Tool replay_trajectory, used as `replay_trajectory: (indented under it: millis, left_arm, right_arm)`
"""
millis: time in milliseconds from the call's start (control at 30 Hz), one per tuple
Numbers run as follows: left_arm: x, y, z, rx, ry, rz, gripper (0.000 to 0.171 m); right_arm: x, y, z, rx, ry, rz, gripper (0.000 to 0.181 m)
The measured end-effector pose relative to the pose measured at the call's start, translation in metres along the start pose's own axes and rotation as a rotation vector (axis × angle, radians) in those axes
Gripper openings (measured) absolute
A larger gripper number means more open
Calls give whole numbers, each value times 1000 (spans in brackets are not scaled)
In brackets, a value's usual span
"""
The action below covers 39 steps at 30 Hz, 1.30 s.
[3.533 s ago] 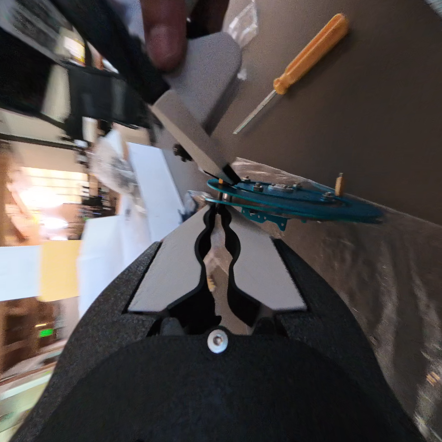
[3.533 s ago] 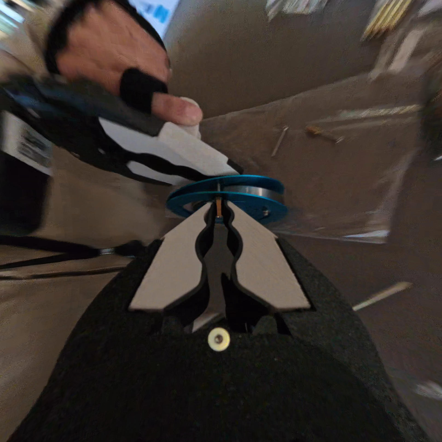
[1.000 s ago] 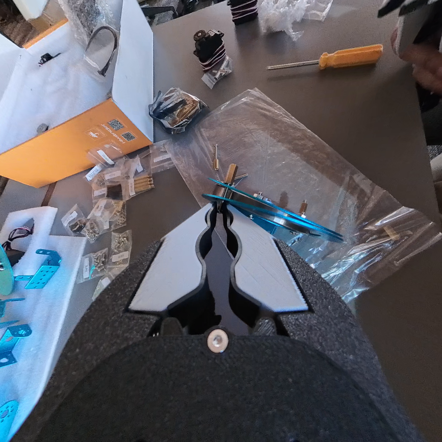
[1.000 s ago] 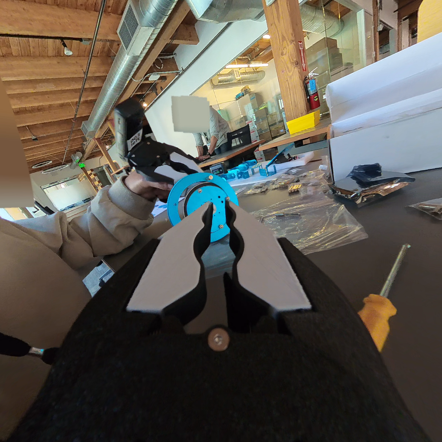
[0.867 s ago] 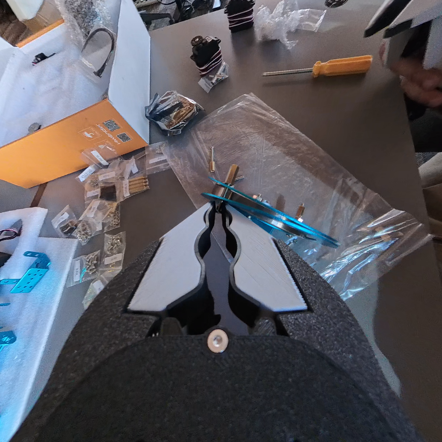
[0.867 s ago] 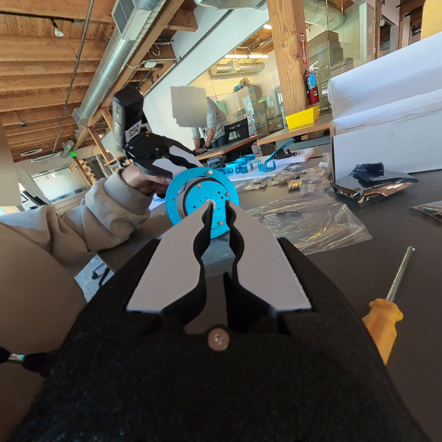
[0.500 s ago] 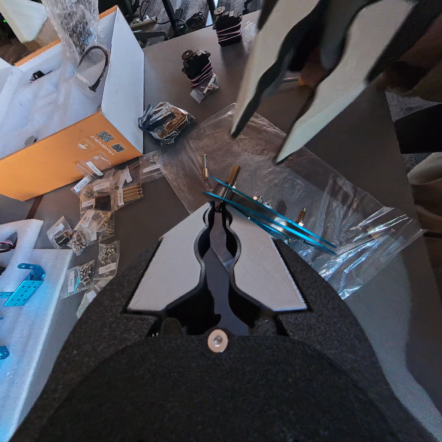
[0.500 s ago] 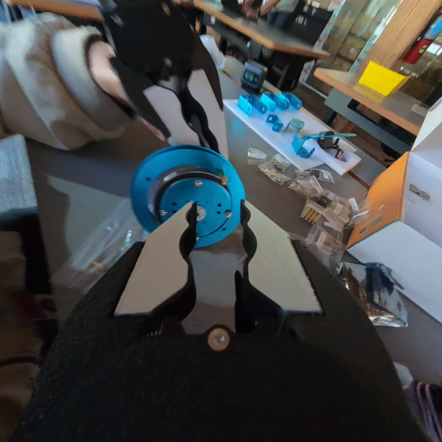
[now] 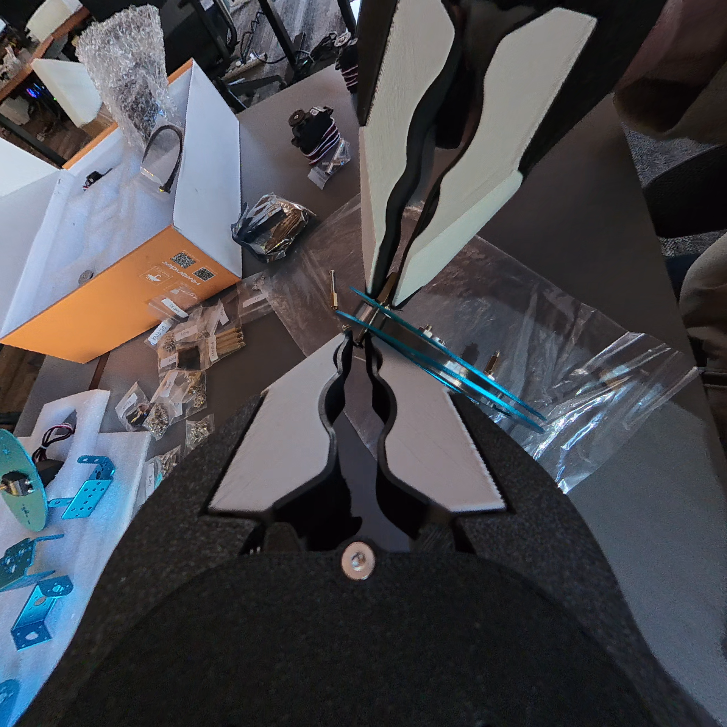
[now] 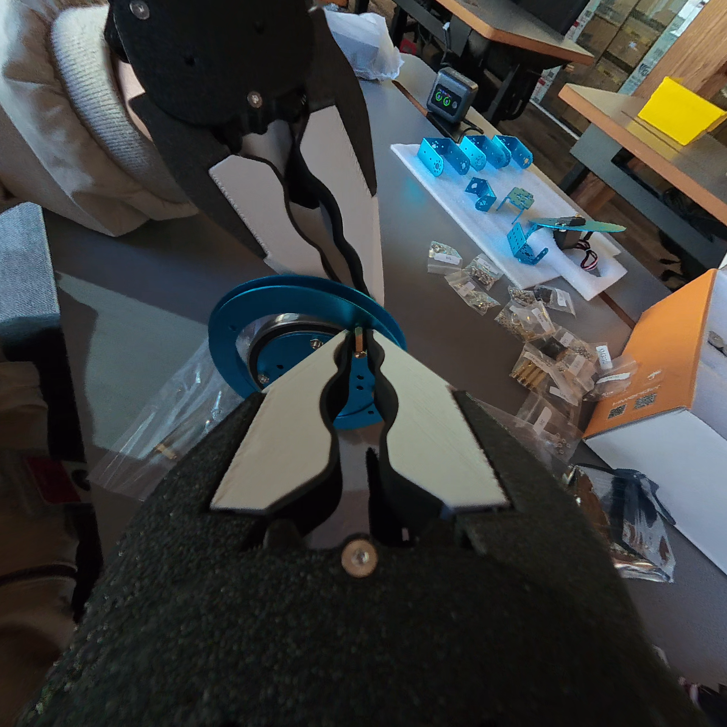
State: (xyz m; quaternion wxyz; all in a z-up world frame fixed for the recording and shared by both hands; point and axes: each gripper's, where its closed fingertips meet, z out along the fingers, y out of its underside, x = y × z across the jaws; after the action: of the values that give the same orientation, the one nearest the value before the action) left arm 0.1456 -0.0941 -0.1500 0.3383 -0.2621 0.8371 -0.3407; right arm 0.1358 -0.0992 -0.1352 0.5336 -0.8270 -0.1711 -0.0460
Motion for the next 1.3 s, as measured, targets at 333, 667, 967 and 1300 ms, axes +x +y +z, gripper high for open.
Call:
replay_trajectory:
  millis: [333,667,967,1300]
  left_arm:
    - [17,-12,-4,173,176,-161,0]
    - [20,-16,-11,249,288,-266,9]
    - [42,45,-32,-51,252,-165,21]
    - [90,95,-33,-233,387,-128,23]
  right_arm:
    - [2,7,-11,192,-101,71,5]
    - [-1,7,-15,283,-147,117,4]
    - [3,11,-19,282,-119,118,5]
    - [-6,9,-25,301,-175,124,5]
